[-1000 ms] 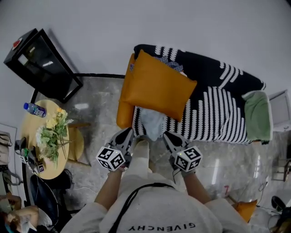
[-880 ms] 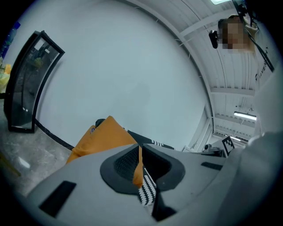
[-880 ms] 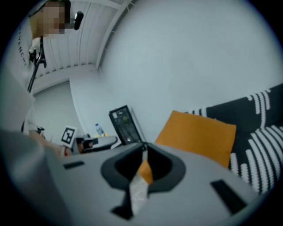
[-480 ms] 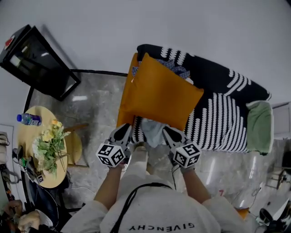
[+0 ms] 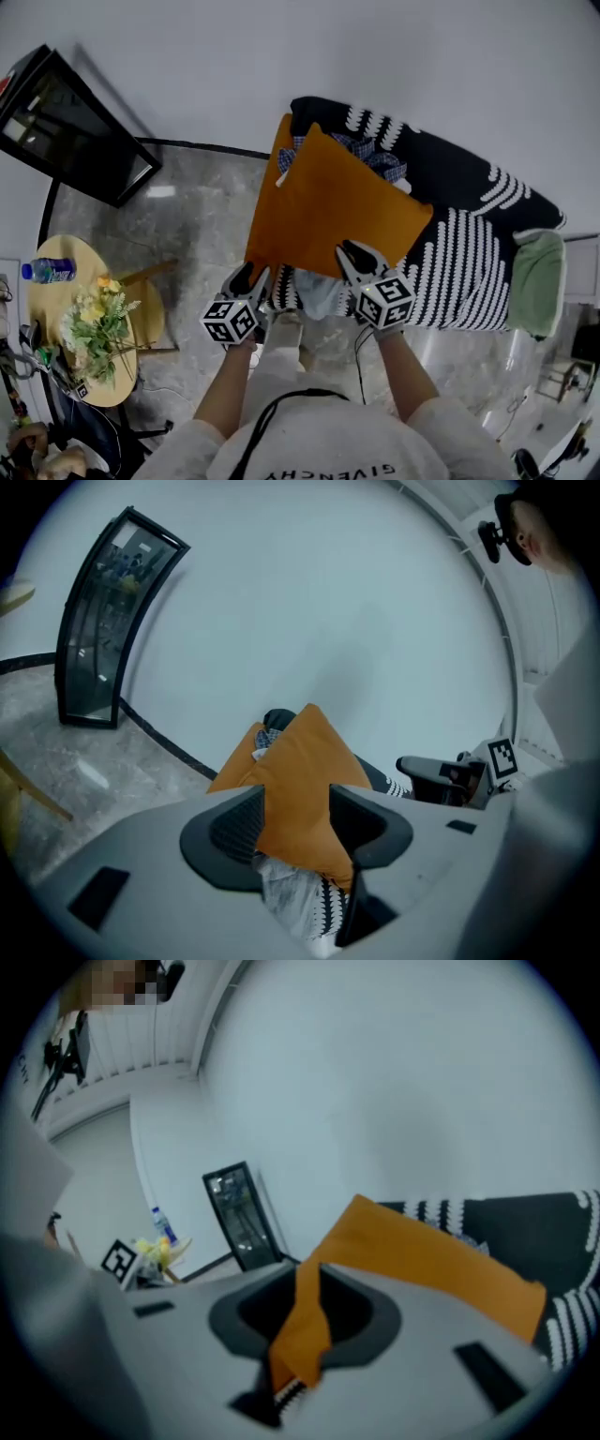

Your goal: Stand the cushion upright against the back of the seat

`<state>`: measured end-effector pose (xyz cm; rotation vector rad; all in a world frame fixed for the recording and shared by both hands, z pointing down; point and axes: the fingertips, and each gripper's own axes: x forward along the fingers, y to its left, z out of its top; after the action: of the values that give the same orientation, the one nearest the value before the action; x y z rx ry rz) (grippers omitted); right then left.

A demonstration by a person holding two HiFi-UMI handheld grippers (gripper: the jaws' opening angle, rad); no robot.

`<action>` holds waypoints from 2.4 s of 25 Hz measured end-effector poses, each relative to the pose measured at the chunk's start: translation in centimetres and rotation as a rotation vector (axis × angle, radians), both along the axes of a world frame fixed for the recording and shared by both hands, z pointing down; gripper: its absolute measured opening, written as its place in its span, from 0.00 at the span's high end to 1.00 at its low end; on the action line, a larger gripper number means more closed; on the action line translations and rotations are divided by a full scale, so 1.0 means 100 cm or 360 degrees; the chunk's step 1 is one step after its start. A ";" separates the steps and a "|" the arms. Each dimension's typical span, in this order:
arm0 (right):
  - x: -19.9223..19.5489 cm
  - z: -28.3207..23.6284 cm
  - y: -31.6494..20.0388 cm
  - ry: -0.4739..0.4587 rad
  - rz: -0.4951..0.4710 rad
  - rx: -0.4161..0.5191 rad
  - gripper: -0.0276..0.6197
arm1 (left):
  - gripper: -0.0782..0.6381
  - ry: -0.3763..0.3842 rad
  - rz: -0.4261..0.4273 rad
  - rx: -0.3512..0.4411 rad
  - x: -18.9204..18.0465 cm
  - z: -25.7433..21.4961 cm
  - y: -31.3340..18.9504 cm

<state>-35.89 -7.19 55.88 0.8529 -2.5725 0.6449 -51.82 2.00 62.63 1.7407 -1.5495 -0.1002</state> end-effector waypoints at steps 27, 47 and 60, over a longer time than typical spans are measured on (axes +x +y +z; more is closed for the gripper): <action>-0.122 0.053 -0.245 0.0614 -0.0263 -0.0200 0.36 | 0.54 0.0732 -0.0608 -0.0285 -0.039 0.106 -0.037; -0.065 0.031 -0.200 0.0674 -0.0276 -0.0109 0.69 | 0.54 0.0881 -0.0556 -0.0227 -0.033 0.093 -0.043; 0.088 -0.058 -0.144 0.0318 0.0097 -0.0021 0.74 | 0.54 0.1004 -0.0273 -0.0129 0.023 0.049 -0.085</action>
<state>-27.08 -21.58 50.09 0.9439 -2.3694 0.5628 -49.55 -6.50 67.57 1.3289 -1.2018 -0.6036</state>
